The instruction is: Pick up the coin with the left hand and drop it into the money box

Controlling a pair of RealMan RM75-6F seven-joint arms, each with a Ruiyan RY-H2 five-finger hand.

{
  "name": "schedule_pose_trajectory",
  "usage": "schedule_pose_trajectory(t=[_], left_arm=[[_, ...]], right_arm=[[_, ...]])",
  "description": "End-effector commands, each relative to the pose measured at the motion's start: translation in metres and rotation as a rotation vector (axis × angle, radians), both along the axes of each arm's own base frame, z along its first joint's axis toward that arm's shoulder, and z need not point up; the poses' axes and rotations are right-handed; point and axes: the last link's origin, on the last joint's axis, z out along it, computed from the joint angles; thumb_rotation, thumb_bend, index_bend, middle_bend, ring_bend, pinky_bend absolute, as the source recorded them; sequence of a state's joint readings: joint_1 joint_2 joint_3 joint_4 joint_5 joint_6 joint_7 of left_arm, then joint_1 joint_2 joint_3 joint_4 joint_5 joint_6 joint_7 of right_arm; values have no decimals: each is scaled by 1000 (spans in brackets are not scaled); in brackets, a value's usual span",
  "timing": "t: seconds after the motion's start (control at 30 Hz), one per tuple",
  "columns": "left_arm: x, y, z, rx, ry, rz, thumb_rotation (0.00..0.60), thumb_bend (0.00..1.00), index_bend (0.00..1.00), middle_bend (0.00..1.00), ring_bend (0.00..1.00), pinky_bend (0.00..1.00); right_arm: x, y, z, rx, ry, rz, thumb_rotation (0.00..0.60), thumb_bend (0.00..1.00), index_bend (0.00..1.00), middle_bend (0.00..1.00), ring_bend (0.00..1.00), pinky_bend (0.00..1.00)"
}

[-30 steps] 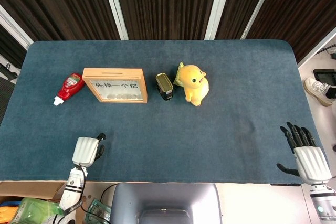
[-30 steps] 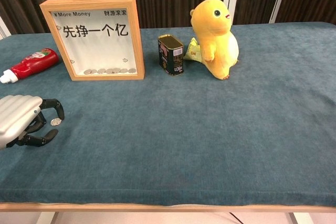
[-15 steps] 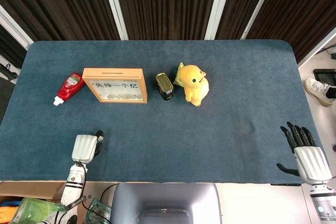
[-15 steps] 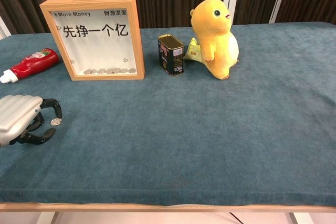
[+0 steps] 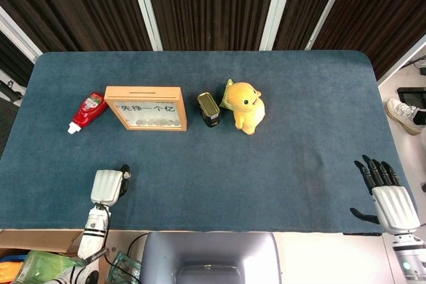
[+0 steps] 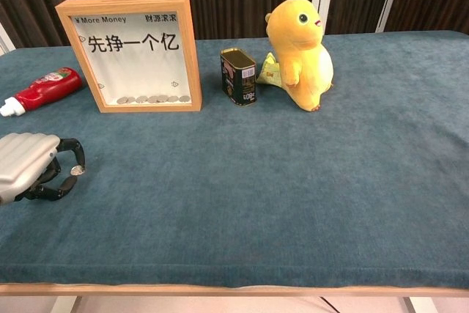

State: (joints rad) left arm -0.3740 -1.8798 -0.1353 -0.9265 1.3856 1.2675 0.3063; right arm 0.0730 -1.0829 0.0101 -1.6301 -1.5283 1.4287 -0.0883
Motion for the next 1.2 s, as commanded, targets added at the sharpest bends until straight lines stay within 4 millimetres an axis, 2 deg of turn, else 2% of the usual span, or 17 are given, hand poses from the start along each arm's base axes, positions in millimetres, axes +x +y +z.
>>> schedule_pose_trajectory(t=[0.03,0.43,0.57,0.9,1.2], left_arm=[[0,0,0,-1,2,2,600,384,429,1000,1000,1000],[-1,3,0,-4,26,13,600,384,427,1000,1000,1000],[-2,5,0,0,31,20,600,384,454,1000,1000,1000],[-2,9,0,26,5,23,600,393,621,1000,1000,1000],[-2,7,3,32,-11,12,600,396,617,1000,1000,1000]], right_arm=[[0,0,0,1,-1,0,600,166,0,0,0,0],[0,0,1,0,-4,1,600,166,0,0,0,0],[0,0,1,-1,-5,1,600,166,0,0,0,0],[0,-1,0,4,-2,0,600,166,0,0,0,0],[0,-1,-1,6,0,0,600,166,0,0,0,0]])
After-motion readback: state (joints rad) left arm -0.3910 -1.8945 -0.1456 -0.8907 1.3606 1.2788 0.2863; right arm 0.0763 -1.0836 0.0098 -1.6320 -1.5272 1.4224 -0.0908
